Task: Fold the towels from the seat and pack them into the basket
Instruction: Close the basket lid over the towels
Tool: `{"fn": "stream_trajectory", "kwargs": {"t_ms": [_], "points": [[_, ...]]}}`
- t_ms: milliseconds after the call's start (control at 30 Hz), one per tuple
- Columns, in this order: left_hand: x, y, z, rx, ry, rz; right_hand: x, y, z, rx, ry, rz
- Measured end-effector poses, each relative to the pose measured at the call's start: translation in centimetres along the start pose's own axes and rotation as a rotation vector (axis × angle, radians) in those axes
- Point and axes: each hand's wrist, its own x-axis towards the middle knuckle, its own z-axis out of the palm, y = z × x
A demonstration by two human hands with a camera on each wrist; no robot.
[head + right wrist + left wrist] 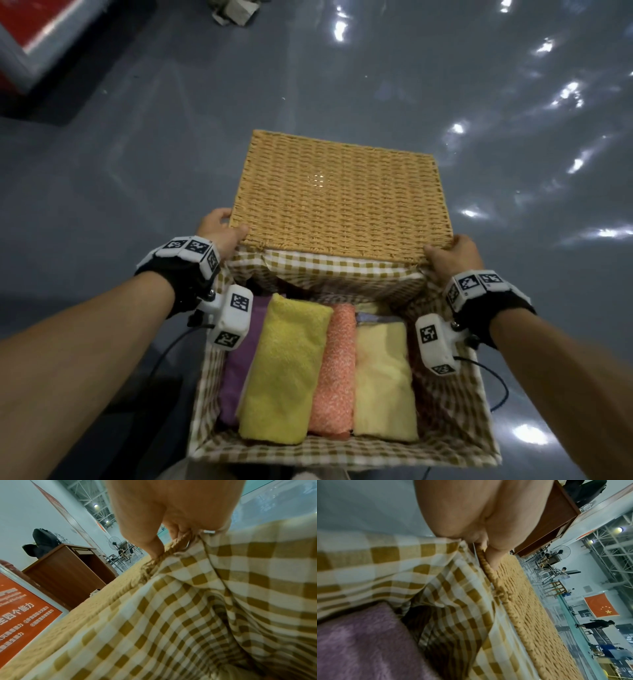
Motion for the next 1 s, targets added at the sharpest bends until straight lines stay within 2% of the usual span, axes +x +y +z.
{"fn": "stream_trajectory", "kwargs": {"t_ms": [67, 167, 233, 300, 333, 433, 533, 600, 667, 733, 800, 900, 1000], "points": [[-0.5, -0.2, -0.3, -0.016, 0.024, 0.022, 0.1, -0.2, -0.4, 0.061, -0.035, 0.017], [-1.9, 0.2, -1.4, -0.051, 0.001, 0.134, -1.0, -1.1, -1.6, 0.18, -0.073, 0.042], [-3.1, 1.0, -3.0, 0.019, -0.004, 0.142, -2.3, -1.6, -2.9, 0.227, -0.033, 0.035], [-4.6, 1.4, -4.5, 0.015, 0.012, 0.095, -4.1, -1.6, -4.4, 0.229, -0.019, 0.005], [-5.8, 1.5, -5.2, -0.078, 0.001, 0.062, -5.2, -1.5, -5.1, 0.27, -0.043, -0.002], [-10.1, 1.8, -6.8, -0.476, -0.101, -0.131, -8.9, -0.6, -7.5, 0.691, -0.166, 0.114], [-13.4, 1.8, -8.7, -0.696, -0.275, -0.184, -12.4, 0.4, -10.0, 1.101, -0.364, 0.228], [-15.4, 1.8, -9.5, -0.714, -0.343, -0.216, -14.2, 1.5, -11.3, 1.238, -0.459, 0.247], [-16.9, 1.2, -9.6, -0.577, -0.333, -0.232, -16.0, 2.8, -12.4, 1.277, -0.488, 0.267], [-17.9, -0.2, -9.4, -0.348, -0.26, -0.202, -17.3, 4.4, -13.1, 1.253, -0.502, 0.289], [-18.7, -1.3, -8.9, -0.13, -0.232, -0.11, -17.9, 6.0, -12.9, 1.103, -0.462, 0.293], [-18.9, -4.1, -6.9, 0.031, -0.246, -0.069, -18.0, 8.8, -11.3, 0.658, -0.269, 0.201], [-18.5, -7.5, -4.2, 0.32, -0.1, 0.048, -18.1, 10.8, -8.6, 0.168, -0.156, 0.037]]}}
